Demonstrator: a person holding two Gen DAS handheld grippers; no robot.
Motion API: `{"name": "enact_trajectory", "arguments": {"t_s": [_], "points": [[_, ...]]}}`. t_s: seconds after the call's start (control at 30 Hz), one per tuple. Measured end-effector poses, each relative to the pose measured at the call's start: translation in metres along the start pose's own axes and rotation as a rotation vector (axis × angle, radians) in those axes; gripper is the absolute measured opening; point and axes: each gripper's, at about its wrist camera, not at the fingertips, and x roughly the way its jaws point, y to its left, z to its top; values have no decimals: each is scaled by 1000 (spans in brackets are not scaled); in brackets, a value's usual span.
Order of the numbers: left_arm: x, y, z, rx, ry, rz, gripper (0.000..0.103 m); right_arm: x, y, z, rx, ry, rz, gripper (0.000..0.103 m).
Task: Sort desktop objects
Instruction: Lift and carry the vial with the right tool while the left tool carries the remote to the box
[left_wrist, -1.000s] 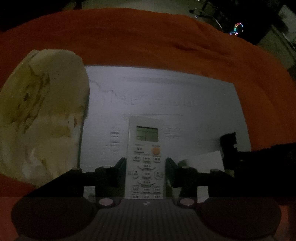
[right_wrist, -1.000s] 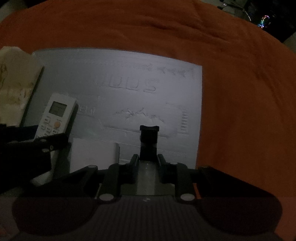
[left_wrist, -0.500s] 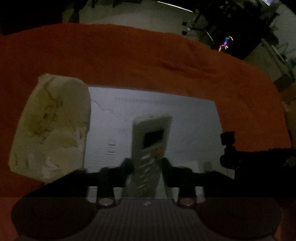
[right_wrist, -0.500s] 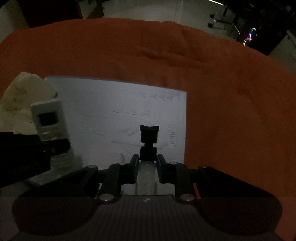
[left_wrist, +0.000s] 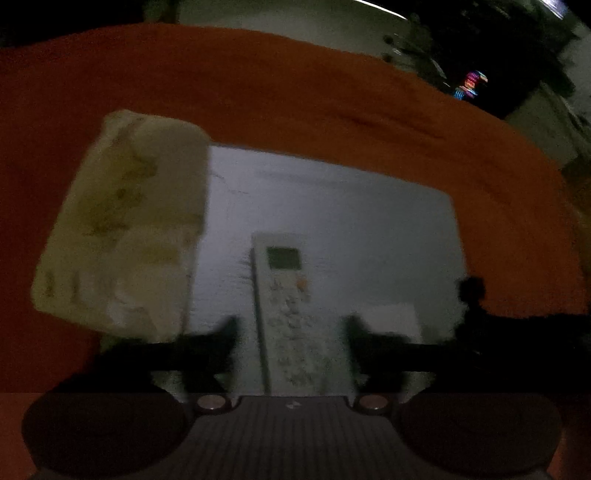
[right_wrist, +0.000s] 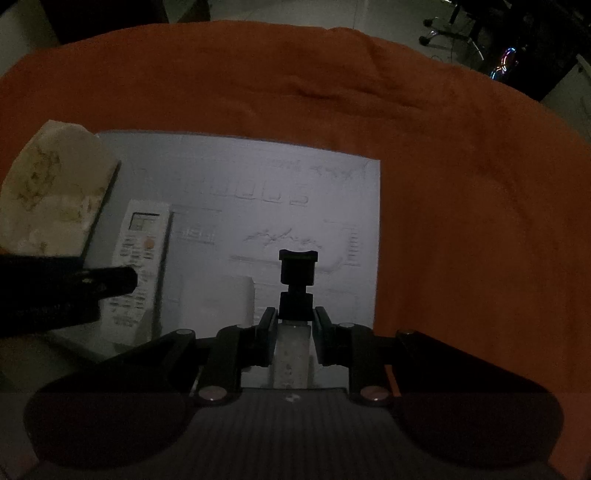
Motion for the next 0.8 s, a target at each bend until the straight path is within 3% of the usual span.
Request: {"name": "enact_trajectory", "arguments": {"t_s": [0.2,0.37,0.5,0.57,0.8], "points": [[16,-7,1,15,18,40,75,2,-3,-2,7,7,2,23],[34,-18,-3,37,51,83,67,4,-6,-3,16,15,1,23],[41,-23,1,58,34,112,58,2,-9,-5,18,19,1,23],[44,-26,3,69,23,127,42,0,-10,-7,23,19,-2,23],[32,-24,0,92,-1,101,41,-15,-10,-10,34,-1,-5,23]]}}
